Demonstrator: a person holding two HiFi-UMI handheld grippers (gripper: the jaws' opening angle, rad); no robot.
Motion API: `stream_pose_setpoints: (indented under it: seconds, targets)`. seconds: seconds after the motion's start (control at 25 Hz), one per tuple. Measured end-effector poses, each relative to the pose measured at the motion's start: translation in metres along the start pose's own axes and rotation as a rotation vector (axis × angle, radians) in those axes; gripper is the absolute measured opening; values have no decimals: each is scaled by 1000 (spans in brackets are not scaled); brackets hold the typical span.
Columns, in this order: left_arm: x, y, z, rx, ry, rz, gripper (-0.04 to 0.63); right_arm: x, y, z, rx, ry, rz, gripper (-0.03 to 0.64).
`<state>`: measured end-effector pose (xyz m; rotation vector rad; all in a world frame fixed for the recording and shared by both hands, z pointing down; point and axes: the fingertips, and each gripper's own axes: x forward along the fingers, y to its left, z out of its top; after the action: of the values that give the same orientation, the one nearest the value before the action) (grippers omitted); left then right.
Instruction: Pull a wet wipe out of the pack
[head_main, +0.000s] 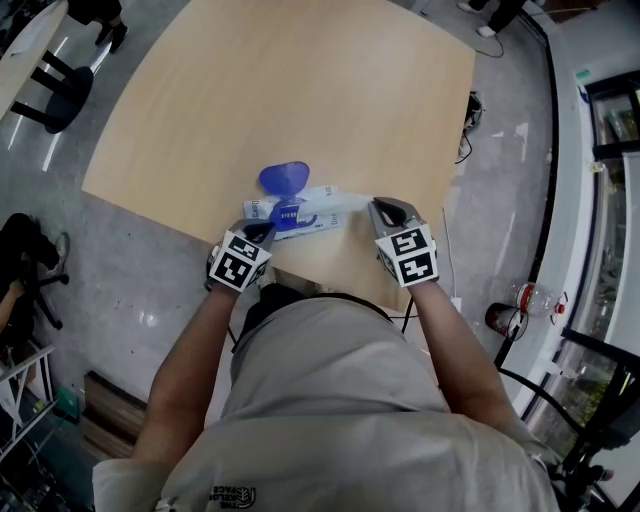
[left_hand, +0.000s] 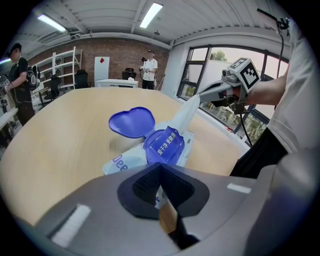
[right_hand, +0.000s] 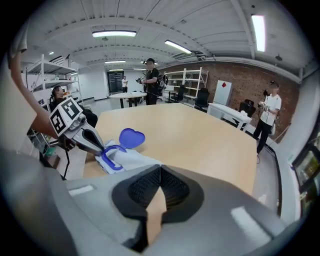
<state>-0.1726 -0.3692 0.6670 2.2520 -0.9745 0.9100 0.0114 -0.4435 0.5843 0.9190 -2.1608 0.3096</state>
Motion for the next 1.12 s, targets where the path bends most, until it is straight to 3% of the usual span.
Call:
stream_pose_setpoints:
  seconds: [0.52, 0.72, 1.0, 1.12]
  targets:
    - [-6, -4, 4, -29, 10, 74, 5, -36, -28, 4, -28, -80, -27, 3]
    - [-12, -13, 12, -56, -15, 125, 5, -61, -31, 7, -58, -143, 5, 3]
    - [-52, -26, 36, -160, -152, 204, 5, -90, -12, 25, -117, -231, 83, 3]
    - [-74, -52, 56, -170, -237, 197, 5, -100, -5, 26, -137, -258, 122, 3]
